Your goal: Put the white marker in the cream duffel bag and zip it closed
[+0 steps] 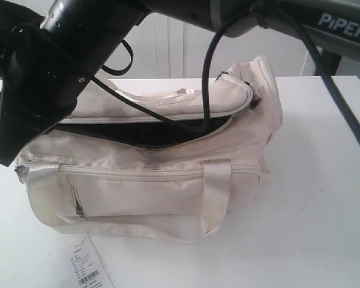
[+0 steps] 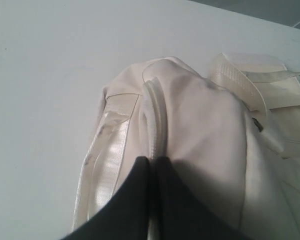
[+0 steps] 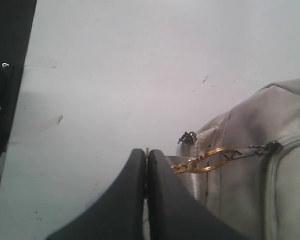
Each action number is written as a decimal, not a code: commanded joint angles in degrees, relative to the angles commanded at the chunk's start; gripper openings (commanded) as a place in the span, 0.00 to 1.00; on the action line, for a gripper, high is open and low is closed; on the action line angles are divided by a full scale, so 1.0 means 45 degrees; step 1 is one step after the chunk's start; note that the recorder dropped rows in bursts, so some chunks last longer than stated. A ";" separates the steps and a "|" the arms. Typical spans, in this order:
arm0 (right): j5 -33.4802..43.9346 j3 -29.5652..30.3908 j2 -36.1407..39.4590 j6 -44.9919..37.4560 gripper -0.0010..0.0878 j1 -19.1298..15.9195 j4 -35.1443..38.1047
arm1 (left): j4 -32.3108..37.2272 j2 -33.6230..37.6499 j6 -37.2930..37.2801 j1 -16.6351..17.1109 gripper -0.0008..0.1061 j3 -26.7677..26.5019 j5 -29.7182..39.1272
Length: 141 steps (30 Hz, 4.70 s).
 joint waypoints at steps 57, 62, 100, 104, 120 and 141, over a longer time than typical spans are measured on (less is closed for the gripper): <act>-0.0829 0.0304 0.0047 0.0000 0.01 0.0000 -0.1348 | -0.4824 -0.6840 0.0532 0.0522 0.68 0.8651 0.0552; -0.0800 0.0304 0.0047 0.0000 0.01 0.0000 -0.1330 | -0.5028 -0.6368 0.1847 0.0522 0.65 0.8651 0.0166; 0.0605 0.0304 0.0047 0.1642 0.01 0.0000 -0.1437 | -1.0087 -0.6260 0.8666 0.0522 0.01 0.9243 -0.1741; 0.0819 0.0304 0.0047 0.1912 0.01 0.0000 -0.1736 | -1.0087 -0.6260 0.8666 0.0522 0.01 0.9243 -0.1741; 0.1367 0.0304 0.0047 0.2604 0.01 0.0000 -0.2567 | -1.0087 -0.6260 0.8745 0.0522 0.01 0.9243 -0.1742; 0.1576 0.0304 0.0047 0.2787 0.01 0.0000 -0.3126 | -1.0087 -0.6260 0.8769 0.0522 0.01 0.9243 -0.1789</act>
